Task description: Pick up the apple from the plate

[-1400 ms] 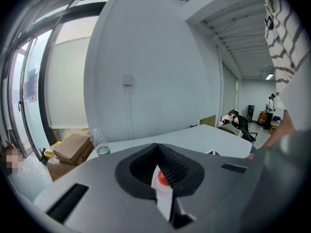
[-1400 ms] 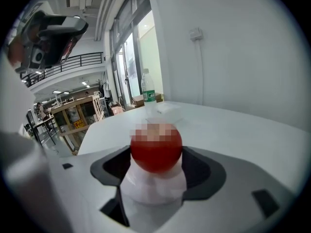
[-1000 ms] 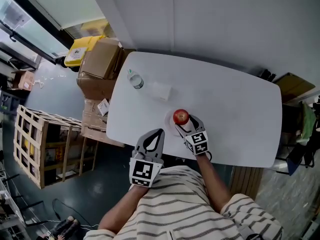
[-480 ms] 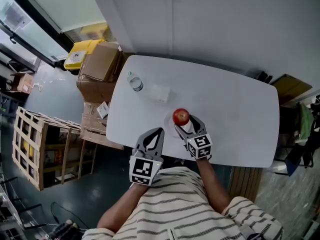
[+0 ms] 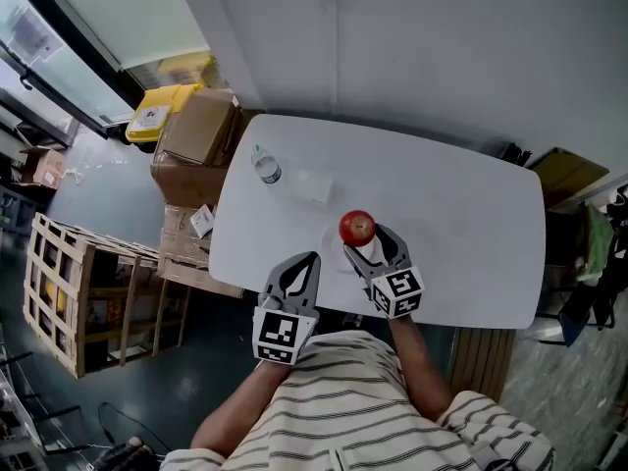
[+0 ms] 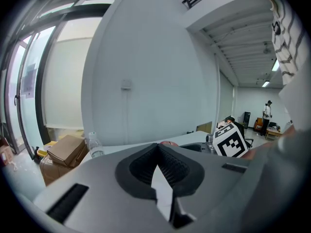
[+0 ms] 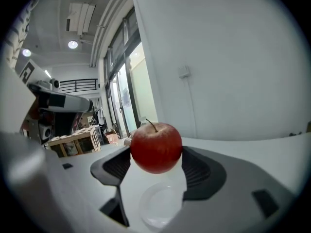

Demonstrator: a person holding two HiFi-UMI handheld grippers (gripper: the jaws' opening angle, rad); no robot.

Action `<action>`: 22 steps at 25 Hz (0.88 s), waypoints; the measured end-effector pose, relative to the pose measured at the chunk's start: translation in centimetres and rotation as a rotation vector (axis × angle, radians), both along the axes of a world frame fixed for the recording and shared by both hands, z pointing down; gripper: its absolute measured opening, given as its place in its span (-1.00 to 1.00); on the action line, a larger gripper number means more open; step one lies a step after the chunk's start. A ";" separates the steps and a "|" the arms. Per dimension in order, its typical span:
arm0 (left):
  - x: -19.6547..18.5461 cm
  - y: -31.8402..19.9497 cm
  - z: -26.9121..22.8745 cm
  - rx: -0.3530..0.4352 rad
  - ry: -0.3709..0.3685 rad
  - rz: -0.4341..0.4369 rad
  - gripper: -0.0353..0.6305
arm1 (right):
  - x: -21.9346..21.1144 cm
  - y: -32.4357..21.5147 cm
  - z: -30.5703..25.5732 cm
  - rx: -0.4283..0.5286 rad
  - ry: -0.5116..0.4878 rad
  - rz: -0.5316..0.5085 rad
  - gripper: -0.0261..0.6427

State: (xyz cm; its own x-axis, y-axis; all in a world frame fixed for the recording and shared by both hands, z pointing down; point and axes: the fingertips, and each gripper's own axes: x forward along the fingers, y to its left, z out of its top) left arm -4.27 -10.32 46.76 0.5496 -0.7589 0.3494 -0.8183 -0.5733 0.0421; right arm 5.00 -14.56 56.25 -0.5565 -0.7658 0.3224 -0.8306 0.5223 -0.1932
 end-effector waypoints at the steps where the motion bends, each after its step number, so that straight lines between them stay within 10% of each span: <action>1: 0.0 0.0 0.0 0.000 0.000 0.001 -0.88 | -0.1 0.1 -0.6 0.008 -0.007 0.001 0.07; 22: -1.3 1.0 -2.8 0.063 0.069 -0.008 -0.88 | -1.1 1.9 -9.0 0.140 -0.036 0.056 0.07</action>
